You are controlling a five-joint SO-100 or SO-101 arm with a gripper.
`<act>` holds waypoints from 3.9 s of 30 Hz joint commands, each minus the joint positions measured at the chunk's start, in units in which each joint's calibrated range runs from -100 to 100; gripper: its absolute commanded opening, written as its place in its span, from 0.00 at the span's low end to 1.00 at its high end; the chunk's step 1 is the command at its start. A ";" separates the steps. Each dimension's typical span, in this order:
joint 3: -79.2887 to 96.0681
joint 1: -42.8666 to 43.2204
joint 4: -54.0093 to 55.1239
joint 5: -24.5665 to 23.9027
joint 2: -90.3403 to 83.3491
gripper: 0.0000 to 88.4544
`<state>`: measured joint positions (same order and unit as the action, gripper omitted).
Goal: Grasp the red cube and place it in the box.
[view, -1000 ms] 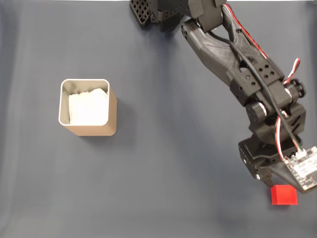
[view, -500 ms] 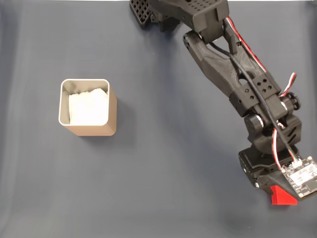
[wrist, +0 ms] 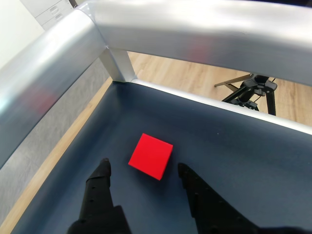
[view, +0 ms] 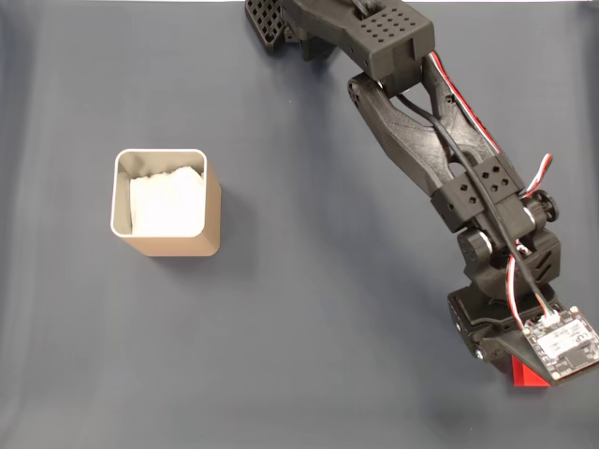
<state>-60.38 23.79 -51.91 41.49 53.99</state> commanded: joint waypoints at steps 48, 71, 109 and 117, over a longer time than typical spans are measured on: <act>-1.97 1.52 8.78 -0.15 6.72 0.35; -2.15 1.59 8.54 0.44 7.67 0.32; -1.70 1.52 4.68 0.24 4.56 0.22; -0.78 1.74 4.68 0.49 3.60 0.18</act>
<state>-61.20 25.14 -46.55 41.64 61.39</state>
